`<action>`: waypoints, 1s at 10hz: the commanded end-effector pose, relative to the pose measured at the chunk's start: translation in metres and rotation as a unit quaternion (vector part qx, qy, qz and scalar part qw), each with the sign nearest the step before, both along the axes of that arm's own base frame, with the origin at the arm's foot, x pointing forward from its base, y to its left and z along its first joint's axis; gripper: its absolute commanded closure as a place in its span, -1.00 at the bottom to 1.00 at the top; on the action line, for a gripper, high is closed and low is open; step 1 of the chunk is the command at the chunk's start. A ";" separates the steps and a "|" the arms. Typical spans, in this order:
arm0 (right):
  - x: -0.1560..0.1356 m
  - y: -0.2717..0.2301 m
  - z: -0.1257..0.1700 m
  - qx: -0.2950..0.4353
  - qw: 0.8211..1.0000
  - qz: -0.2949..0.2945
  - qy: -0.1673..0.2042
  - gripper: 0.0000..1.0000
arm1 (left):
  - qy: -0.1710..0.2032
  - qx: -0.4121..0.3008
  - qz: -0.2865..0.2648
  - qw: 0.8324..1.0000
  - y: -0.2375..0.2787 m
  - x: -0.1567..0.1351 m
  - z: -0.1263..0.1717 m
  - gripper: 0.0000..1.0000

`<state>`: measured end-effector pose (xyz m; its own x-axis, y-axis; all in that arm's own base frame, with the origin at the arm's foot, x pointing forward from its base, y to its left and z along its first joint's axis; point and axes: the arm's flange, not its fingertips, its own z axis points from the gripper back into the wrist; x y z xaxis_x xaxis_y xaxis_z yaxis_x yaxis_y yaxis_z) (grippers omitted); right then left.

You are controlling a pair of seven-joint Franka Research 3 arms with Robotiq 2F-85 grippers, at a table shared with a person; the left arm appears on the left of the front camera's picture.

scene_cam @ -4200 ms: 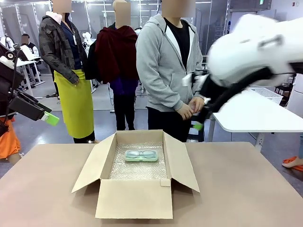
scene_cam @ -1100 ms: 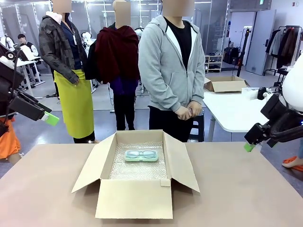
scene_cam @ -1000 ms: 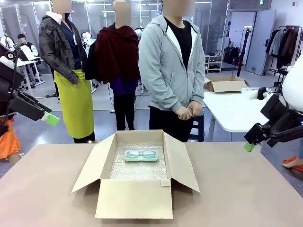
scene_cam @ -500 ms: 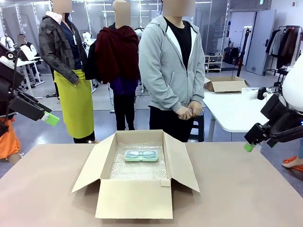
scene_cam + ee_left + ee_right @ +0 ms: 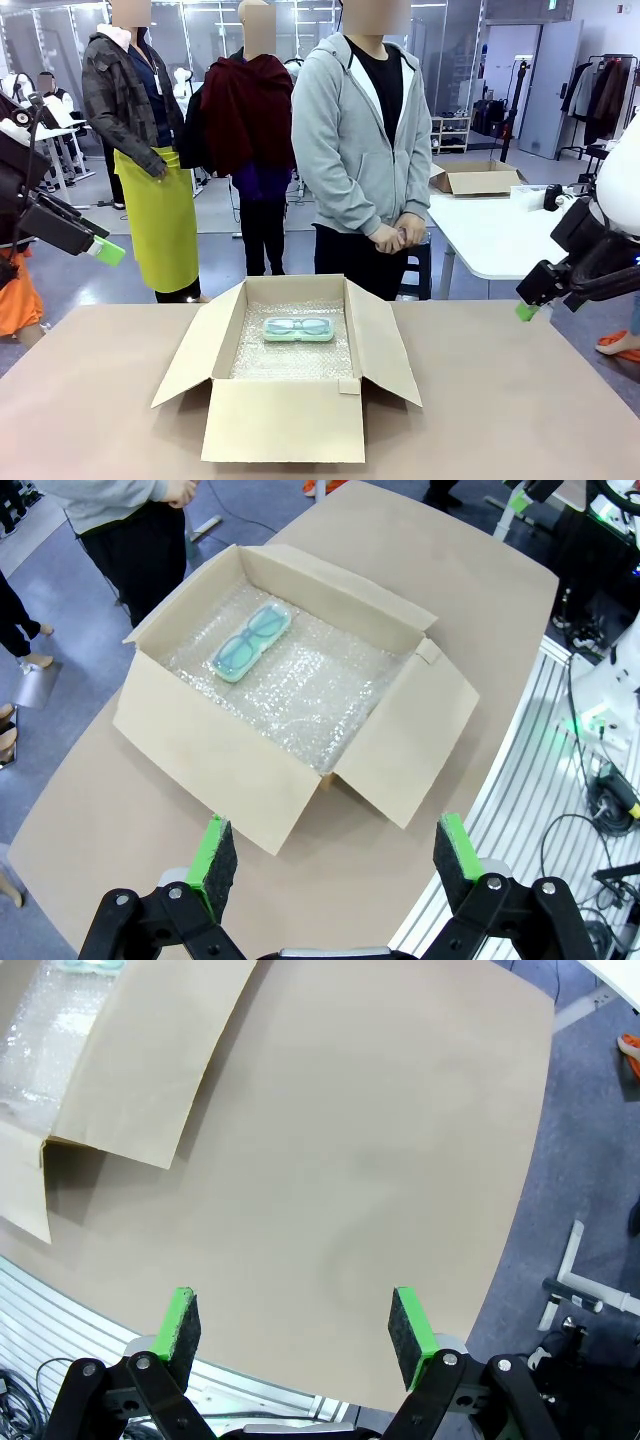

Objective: Pack the glasses set securely to prepare it for shipping.
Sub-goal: Put the Glasses case from the right side of the table into the Package Box.

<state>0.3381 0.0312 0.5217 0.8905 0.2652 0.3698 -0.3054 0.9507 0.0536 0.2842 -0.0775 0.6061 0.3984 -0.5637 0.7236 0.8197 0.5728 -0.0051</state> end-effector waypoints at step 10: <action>0.000 -0.001 0.000 -0.002 1.000 0.001 0.004 -0.89 | -0.001 -0.002 -0.003 1.000 0.001 -0.001 0.000 -1.00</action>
<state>0.3381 0.0312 0.5217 0.8905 0.2652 0.3698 -0.3054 0.9507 0.0537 0.2842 -0.0775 0.6061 0.3984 -0.5637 0.7236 0.8197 0.5728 -0.0051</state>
